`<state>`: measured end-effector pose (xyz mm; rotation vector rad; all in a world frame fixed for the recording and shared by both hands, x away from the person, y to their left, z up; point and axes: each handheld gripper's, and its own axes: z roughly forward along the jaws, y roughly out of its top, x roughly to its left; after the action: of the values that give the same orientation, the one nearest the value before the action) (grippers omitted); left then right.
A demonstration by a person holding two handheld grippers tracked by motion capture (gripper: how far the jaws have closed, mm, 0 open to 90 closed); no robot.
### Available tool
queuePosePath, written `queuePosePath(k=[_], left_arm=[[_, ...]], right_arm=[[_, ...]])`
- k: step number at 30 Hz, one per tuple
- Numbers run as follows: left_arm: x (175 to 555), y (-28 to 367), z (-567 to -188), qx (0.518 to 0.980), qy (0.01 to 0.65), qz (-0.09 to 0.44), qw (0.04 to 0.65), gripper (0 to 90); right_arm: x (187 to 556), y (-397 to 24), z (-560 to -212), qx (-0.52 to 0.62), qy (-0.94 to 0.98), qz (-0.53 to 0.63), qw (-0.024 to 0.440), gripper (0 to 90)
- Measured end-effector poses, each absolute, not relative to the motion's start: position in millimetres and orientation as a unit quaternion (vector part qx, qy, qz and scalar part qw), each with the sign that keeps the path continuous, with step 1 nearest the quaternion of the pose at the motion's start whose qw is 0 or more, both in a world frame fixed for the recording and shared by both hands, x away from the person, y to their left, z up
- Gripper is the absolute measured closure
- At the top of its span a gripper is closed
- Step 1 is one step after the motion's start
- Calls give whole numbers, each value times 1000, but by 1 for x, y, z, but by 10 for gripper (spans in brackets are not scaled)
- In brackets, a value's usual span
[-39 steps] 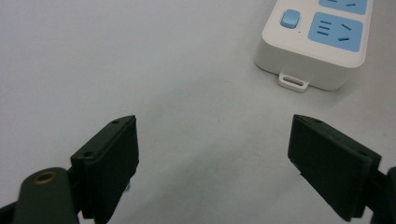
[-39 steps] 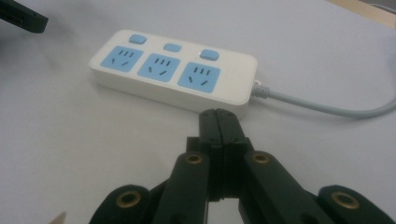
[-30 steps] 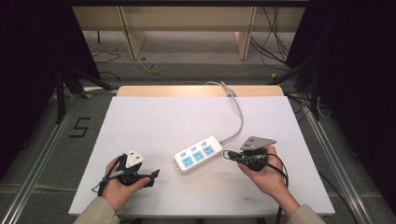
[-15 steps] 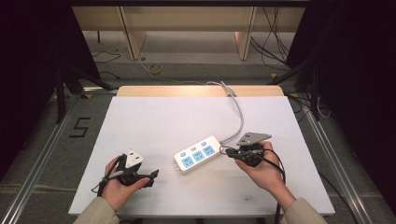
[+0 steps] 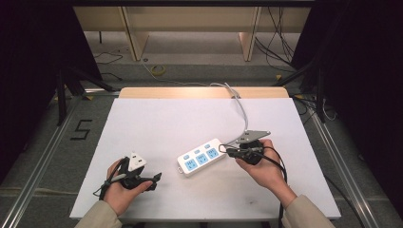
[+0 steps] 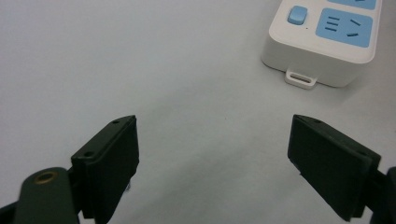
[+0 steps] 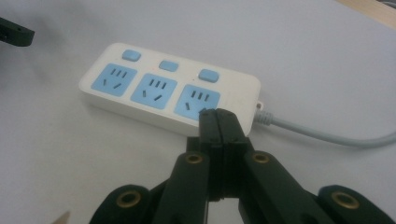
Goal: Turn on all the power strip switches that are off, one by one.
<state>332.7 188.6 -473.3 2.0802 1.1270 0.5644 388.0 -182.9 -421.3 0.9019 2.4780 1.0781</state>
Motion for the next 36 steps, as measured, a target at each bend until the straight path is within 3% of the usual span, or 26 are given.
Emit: queuePosePath(k=[36], left_arm=[[333, 188, -474, 804, 430, 221, 346, 163]], right_arm=[[412, -151, -419, 307, 869, 362, 140, 900]])
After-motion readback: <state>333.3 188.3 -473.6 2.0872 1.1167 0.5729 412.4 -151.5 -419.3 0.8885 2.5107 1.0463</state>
